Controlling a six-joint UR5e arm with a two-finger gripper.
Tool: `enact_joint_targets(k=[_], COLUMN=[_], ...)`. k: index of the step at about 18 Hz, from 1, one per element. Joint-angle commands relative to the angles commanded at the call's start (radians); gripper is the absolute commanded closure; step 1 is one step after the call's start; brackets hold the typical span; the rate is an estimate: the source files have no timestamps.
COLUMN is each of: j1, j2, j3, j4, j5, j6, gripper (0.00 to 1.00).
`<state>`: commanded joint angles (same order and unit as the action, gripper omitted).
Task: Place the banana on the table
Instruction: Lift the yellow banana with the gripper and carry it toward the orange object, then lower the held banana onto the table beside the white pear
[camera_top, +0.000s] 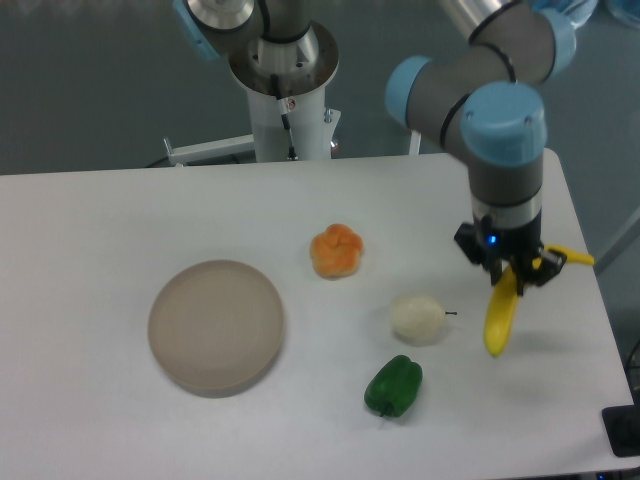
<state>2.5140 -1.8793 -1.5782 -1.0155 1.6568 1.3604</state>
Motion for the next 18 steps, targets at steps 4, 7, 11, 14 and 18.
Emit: enact_joint_targets(k=[4, 7, 11, 14, 18], j1=[0.060, 0.097, 0.101, 0.095, 0.101], j2=[0.057, 0.072, 0.078, 0.080, 0.080], j3=[-0.113, -0.184, -0.255, -0.293, -0.339], j4=[0.008, 0.012, 0.014, 0.015, 0.052], j5=[-0.051, -0.118, -0.150, -0.150, -0.138], j6=[0.126, 0.143, 0.125, 0.048, 0.168], gripper=[0.93, 0.93, 0.93, 0.93, 0.94])
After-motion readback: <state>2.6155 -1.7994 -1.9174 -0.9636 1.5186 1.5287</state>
